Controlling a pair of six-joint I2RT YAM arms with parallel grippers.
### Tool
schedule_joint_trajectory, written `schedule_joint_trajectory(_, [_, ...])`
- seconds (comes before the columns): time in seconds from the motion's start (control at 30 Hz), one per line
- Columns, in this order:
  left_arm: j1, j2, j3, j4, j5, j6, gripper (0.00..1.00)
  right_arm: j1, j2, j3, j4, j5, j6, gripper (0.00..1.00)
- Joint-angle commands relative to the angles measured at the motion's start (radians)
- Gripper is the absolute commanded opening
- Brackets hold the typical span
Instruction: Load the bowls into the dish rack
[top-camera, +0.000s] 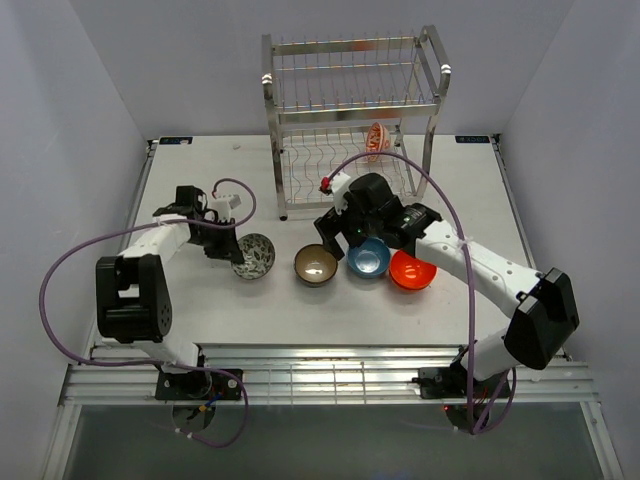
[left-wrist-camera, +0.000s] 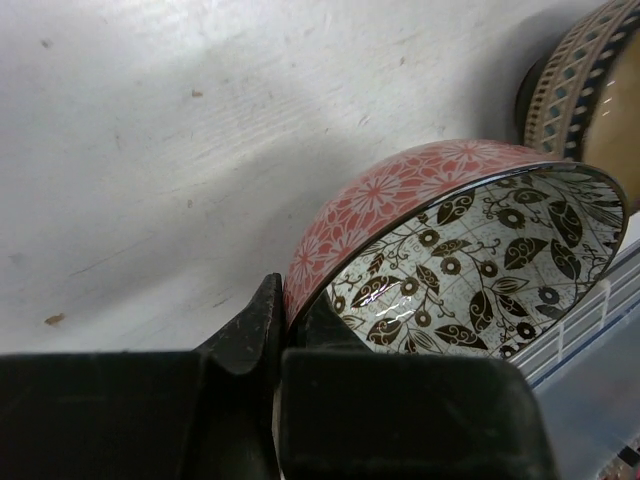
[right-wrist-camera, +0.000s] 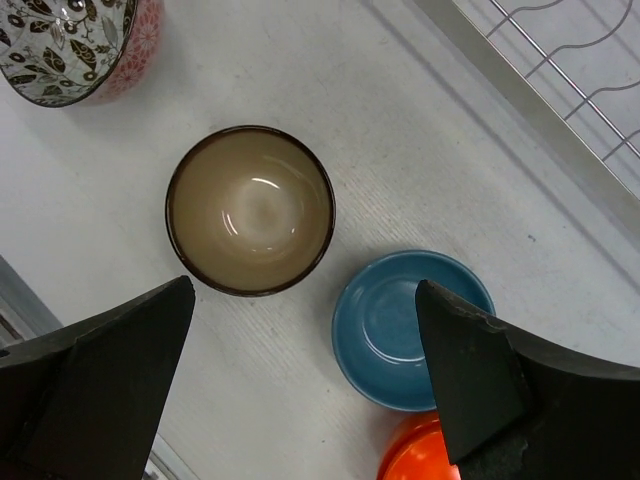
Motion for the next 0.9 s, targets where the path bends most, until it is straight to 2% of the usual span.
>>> schedule_joint_trajectory(0.0, [0.0, -0.143, 0.074, 0.001, 0.067, -0.058, 0.0, -0.005, 0.029, 0.099, -0.002, -0.048, 0.092, 0.97])
schedule_joint_trajectory(0.17, [0.0, -0.245, 0.088, 0.021, 0.084, -0.121, 0.0, 0.009, 0.115, 0.2, 0.006, -0.032, 0.193, 1.0])
schedule_joint_trajectory(0.2, [-0.036, -0.257, 0.095, 0.023, 0.079, -0.13, 0.0, 0.012, 0.153, 0.246, 0.003, -0.041, 0.203, 1.0])
schedule_joint_trajectory(0.37, [-0.073, -0.315, 0.135, 0.023, 0.01, -0.153, 0.0, 0.046, 0.239, 0.364, 0.007, -0.092, 0.256, 1.0])
schedule_joint_trajectory(0.43, [-0.089, -0.324, 0.141, 0.021, -0.004, -0.161, 0.0, 0.072, 0.27, 0.398, 0.012, -0.061, 0.284, 0.98])
schedule_joint_trajectory(0.47, [-0.092, -0.329, 0.141, 0.023, -0.017, -0.175, 0.0, 0.085, 0.288, 0.409, 0.012, 0.01, 0.288, 1.0])
schedule_joint_trajectory(0.5, [-0.099, -0.331, 0.141, 0.023, -0.018, -0.179, 0.0, 0.102, 0.296, 0.415, 0.013, 0.072, 0.298, 0.92])
schedule_joint_trajectory(0.63, [-0.109, -0.335, 0.132, 0.034, -0.016, -0.218, 0.0, 0.178, 0.34, 0.439, 0.012, 0.282, 0.331, 0.84])
schedule_joint_trajectory(0.7, [-0.115, -0.346, 0.128, 0.038, -0.014, -0.227, 0.0, 0.182, 0.374, 0.455, 0.007, 0.314, 0.351, 0.8])
schedule_joint_trajectory(0.87, [-0.13, -0.372, 0.089, 0.057, -0.086, -0.227, 0.0, 0.187, 0.385, 0.476, -0.002, 0.275, 0.371, 0.78])
